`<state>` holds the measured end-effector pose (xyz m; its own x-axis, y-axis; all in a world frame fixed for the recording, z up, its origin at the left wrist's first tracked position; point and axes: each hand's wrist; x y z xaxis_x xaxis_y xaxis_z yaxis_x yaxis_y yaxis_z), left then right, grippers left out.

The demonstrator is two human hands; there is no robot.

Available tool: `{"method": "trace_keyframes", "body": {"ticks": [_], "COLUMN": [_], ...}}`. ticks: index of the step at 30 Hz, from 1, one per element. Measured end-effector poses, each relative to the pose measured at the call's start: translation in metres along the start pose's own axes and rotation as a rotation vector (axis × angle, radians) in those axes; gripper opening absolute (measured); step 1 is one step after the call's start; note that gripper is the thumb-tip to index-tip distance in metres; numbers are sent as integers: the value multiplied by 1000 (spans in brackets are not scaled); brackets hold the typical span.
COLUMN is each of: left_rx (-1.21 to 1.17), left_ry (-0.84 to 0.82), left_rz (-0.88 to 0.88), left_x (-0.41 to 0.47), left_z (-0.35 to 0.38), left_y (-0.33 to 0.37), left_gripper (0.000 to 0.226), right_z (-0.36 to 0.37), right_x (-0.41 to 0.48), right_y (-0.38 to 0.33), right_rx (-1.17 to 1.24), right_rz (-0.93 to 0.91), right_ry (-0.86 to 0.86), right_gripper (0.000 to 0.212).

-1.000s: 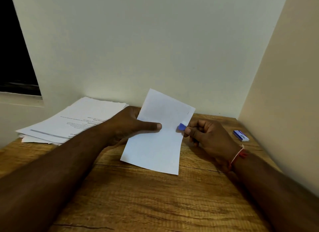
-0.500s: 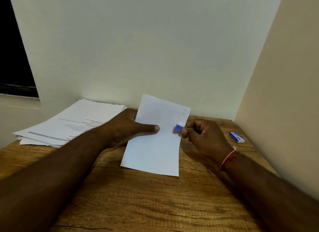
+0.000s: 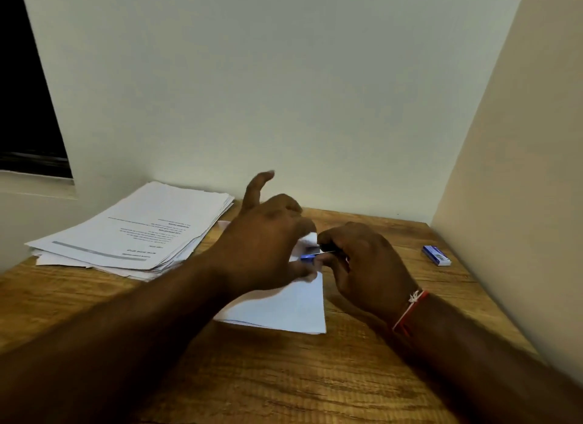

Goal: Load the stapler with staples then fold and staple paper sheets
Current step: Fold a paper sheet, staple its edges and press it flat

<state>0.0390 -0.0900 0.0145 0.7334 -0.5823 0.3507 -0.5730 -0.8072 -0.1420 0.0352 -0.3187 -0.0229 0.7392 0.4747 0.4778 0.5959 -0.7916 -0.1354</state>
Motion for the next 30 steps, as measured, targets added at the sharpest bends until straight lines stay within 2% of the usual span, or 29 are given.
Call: {"method": "trace_keyframes", "body": {"ticks": [3, 7, 19, 24, 27, 30], "left_rx": [-74, -220, -161, -171, -189, -246], "left_ry": [-56, -3, -58, 5, 18, -19], "left_rz": [-72, -147, -222, -227, -184, -110], "left_x": [2, 2, 4, 6, 5, 3], "left_z": [6, 6, 0, 9, 12, 10], "left_y": [-2, 4, 17, 19, 14, 2], "left_gripper": [60, 50, 42, 34, 37, 53], "right_z": [2, 2, 4, 3, 4, 3], "right_x": [2, 3, -2, -2, -1, 0], "right_y": [2, 1, -8, -8, -6, -4], "right_rx": [-31, -47, -18, -29, -23, 12], "right_rz": [-30, -30, 10, 13, 42, 68], "right_ry": [0, -12, -10, -10, -23, -51], "right_gripper": [19, 18, 17, 14, 15, 17]}}
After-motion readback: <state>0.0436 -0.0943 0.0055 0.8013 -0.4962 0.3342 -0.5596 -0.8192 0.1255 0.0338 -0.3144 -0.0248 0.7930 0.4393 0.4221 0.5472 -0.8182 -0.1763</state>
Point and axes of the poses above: each hand's wrist, its own x-axis towards the middle knuckle, its own z-axis out of the palm, y = z × x, and after that the axes turned 12 degrees about -y, right-handed
